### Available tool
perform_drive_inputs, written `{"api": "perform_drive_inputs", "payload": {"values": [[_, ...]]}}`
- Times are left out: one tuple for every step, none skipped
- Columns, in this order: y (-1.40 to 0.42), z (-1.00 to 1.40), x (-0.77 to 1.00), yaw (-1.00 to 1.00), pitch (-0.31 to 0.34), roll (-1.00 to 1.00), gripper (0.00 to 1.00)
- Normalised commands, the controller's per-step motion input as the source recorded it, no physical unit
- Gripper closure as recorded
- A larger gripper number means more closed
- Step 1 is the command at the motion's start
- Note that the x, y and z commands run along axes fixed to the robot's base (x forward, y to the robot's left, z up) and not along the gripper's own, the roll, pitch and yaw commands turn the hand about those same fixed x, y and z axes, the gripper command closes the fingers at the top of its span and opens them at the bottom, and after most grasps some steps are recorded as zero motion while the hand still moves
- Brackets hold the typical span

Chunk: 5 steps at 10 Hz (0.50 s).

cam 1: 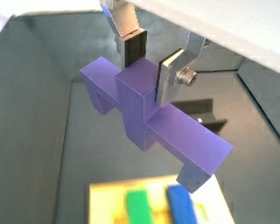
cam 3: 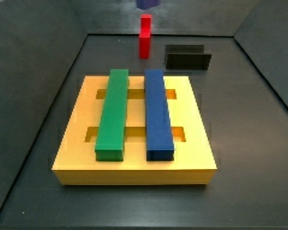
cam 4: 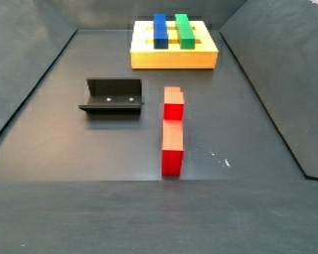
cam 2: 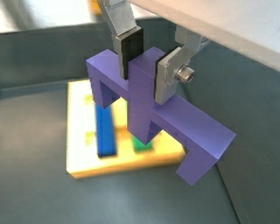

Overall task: Pick up the purple object. Move up. Move to above the board. Insert the purple object.
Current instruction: Move to above the board.

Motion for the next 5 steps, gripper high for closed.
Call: {"api": "perform_drive_inputs", "payload": {"values": [[-1.4,0.2,0.53,1.0,0.089,0.0,1.0],[-0.94,0.14,0.4,1.0,0.107,0.02,1.0],[-0.49,0.08,0.26,1.0,0.12,0.02,1.0],[-0.31,0.06,0.17,1.0,0.124,0.03,1.0],[-0.2,0.05,0.11,1.0,0.129,0.04,1.0]]}}
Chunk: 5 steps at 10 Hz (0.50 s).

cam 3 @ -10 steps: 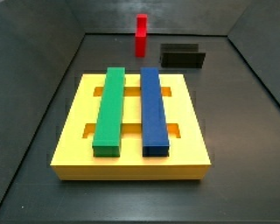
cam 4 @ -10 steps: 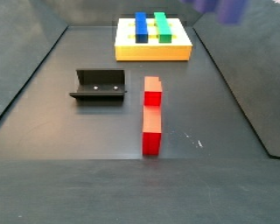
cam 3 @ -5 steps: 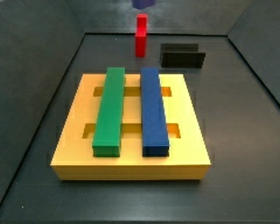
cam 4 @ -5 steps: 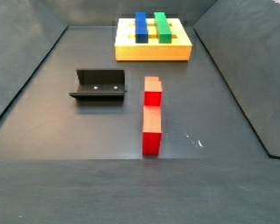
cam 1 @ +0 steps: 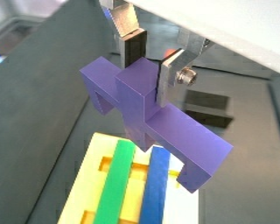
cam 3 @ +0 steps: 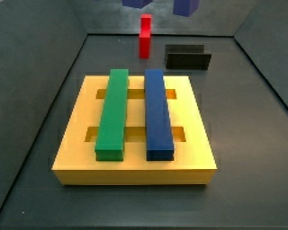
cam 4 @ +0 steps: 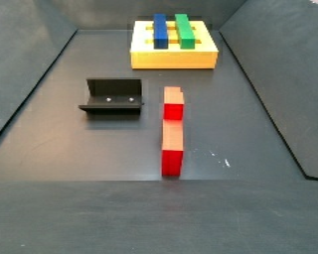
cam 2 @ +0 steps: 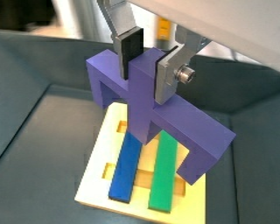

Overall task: Pick up the purple object. Move up. Move to above the board. Insert the purple object.
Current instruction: Move to above the board.

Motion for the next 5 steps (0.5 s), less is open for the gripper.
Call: {"api": "perform_drive_inputs", "payload": {"values": [[-0.13,0.04,0.09,1.0,0.138,0.05,1.0],[-0.08,0.02,0.08,1.0,0.164,0.06,1.0],[-0.07,0.02,0.09,1.0,0.193,0.07,1.0],[-0.06,0.02,0.09,1.0,0.234,0.08,1.0],[-0.05,0.03,0.09,0.8,0.245,0.1,1.0]]}}
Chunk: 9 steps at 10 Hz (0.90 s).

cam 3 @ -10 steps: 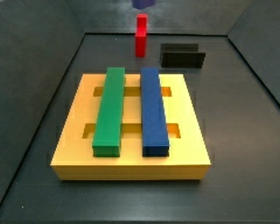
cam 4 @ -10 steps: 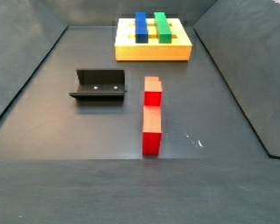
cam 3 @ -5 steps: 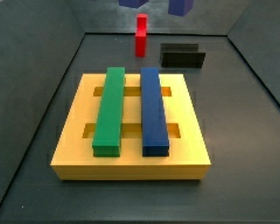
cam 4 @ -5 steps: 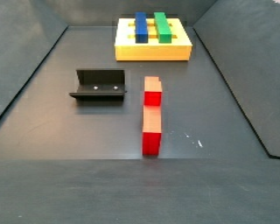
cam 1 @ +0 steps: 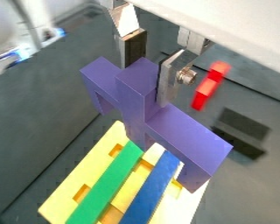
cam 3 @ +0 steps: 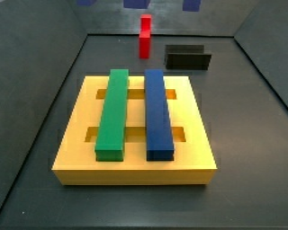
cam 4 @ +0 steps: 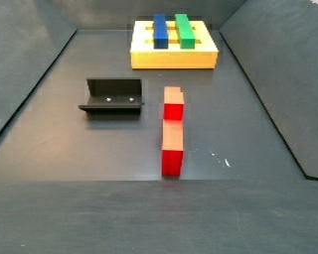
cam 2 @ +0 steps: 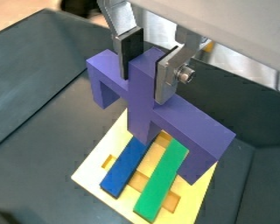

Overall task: Pick up the purple object. Move up. Move to above the board. Insert the purple object.
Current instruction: Move to above the board, then insert the purple object.

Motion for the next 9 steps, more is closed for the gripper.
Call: {"api": "perform_drive_inputs", "payload": {"values": [[-0.05,0.03,0.09,0.55,0.218,0.09,1.0],[-0.04,0.02,0.08,0.35,0.186,0.09,1.0],[0.0,0.0,0.0,0.0,0.0,-0.01,1.0],[-0.29,-0.23,0.0,0.0,-0.036,-0.1,1.0],[-0.48,-0.41,0.0,-0.02,-0.11,-0.29,1.0],[-0.51,-0.43,0.0,0.0,-0.136,-0.28,1.0],[-0.59,-0.59,0.0,0.04,-0.207,-0.11,1.0],[-0.56,-0.73,0.0,0.08,-0.229,0.04,1.0],[-0.49,-0.77,0.0,0.14,-0.169,0.14,1.0]]}}
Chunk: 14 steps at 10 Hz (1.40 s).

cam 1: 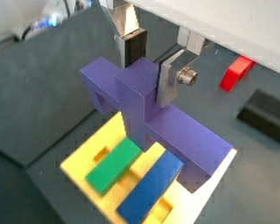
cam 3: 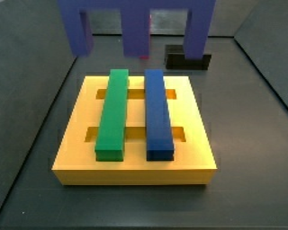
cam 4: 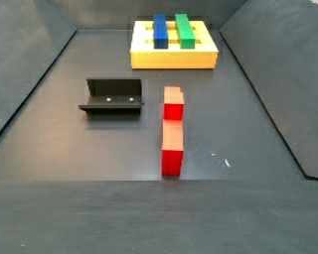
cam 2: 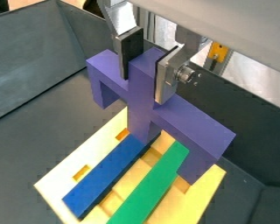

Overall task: Pick up the purple object. Move up. Move to above the board. Insert the purple object.
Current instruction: Insert the purple object.

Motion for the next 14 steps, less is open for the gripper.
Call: {"api": "perform_drive_inputs", "payload": {"values": [[-0.42,-0.7,0.0,0.19,-0.1,0.28,1.0],[-0.22,-0.61,0.0,0.15,-0.041,0.35,1.0],[-0.16,-0.5,-0.03,0.2,-0.011,0.26,1.0],[-0.11,-0.63,0.0,0.16,0.0,0.07,1.0],[-0.12,-0.53,0.0,0.19,0.0,-0.04,1.0],[-0.16,-0.41,0.0,0.19,0.0,-0.16,1.0],[-0.11,-0.28,0.0,0.16,0.0,-0.22,1.0],[-0.07,-0.21,0.0,0.12,-0.004,-0.16,1.0],[-0.03,-0.16,0.02,0.03,0.0,-0.05,1.0],[0.0,-0.21,0.0,0.0,0.0,0.0,1.0],[-0.02,-0.17,0.02,0.01,0.0,-0.03,1.0],[0.0,-0.25,0.05,0.02,-0.007,-0.02,1.0],[0.0,-0.34,0.03,0.0,-0.03,-0.05,1.0],[-0.01,-0.26,0.15,0.03,0.0,-0.05,1.0]]}}
